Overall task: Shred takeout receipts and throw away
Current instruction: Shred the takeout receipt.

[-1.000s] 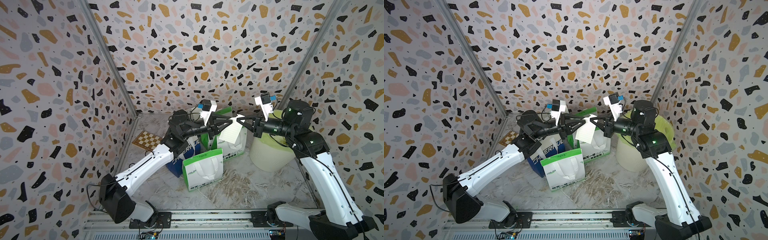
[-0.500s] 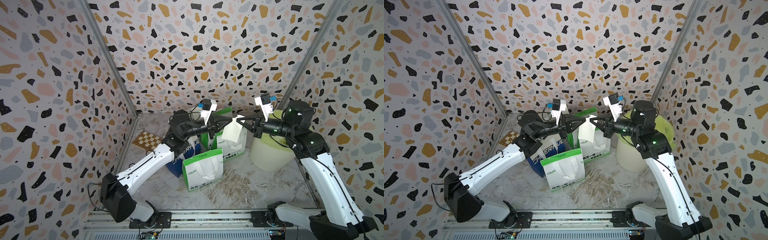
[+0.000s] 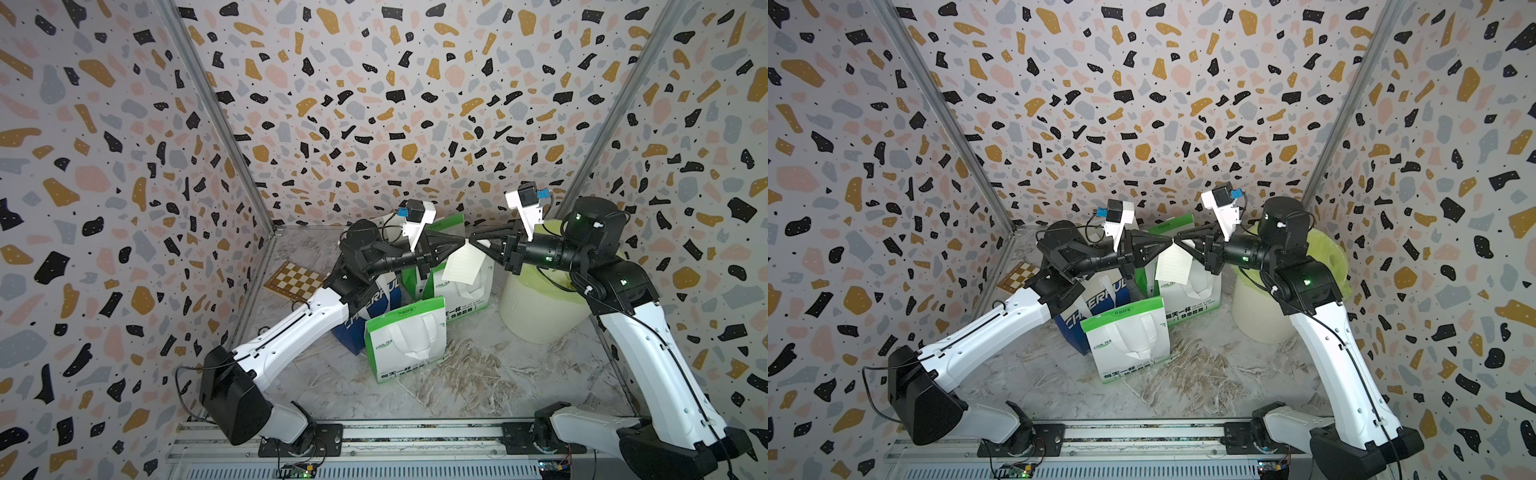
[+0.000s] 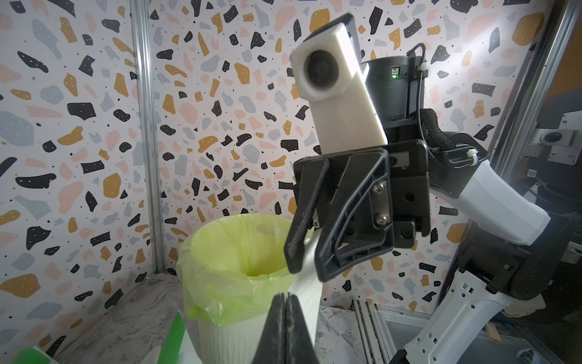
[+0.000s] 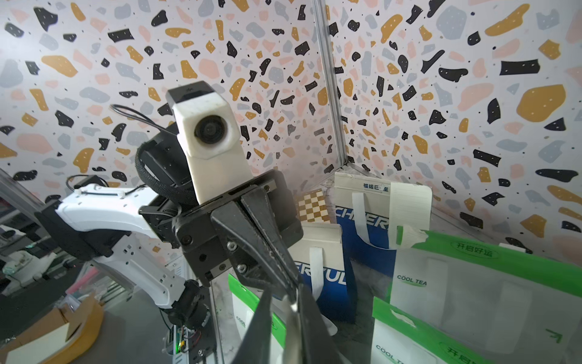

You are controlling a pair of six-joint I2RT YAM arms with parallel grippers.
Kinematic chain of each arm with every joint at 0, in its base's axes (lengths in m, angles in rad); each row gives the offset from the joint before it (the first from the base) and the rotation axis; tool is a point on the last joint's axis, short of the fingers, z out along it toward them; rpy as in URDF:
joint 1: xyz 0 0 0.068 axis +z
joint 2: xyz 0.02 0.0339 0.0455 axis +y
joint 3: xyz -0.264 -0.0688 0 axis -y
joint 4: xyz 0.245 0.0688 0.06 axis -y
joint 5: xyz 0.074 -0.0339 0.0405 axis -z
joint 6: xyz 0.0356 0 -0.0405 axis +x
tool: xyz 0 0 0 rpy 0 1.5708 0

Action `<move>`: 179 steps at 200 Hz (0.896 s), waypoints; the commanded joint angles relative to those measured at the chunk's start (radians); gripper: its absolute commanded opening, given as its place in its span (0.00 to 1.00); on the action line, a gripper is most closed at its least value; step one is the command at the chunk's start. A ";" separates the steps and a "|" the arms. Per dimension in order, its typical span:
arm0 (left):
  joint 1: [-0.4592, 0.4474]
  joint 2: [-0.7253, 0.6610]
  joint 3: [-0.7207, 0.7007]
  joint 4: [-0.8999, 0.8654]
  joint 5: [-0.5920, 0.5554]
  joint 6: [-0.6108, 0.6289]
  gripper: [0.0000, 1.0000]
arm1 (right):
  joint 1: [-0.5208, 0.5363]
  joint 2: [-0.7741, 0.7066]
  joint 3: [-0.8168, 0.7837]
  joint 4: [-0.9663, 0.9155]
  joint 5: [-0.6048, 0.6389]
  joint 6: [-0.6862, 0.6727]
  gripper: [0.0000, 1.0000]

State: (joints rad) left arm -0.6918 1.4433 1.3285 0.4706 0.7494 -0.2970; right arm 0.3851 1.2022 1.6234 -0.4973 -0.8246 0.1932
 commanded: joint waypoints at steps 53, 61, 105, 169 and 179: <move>-0.008 -0.032 0.004 0.008 -0.008 0.034 0.00 | 0.038 0.003 0.036 -0.047 0.058 -0.032 0.02; -0.008 -0.031 0.004 0.009 -0.008 0.034 0.00 | 0.038 0.003 0.035 -0.047 0.062 -0.032 0.00; -0.008 -0.038 0.000 0.014 -0.008 0.035 0.00 | 0.038 0.006 0.038 -0.071 0.117 -0.042 0.08; -0.009 -0.044 -0.003 0.009 -0.008 0.041 0.00 | 0.040 0.008 0.039 -0.078 0.141 -0.044 0.10; -0.009 -0.042 -0.001 0.008 -0.007 0.040 0.00 | 0.039 0.007 0.041 -0.076 0.137 -0.041 0.09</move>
State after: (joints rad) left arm -0.6956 1.4292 1.3281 0.4347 0.7311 -0.2722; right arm 0.4194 1.2144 1.6264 -0.5694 -0.6952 0.1558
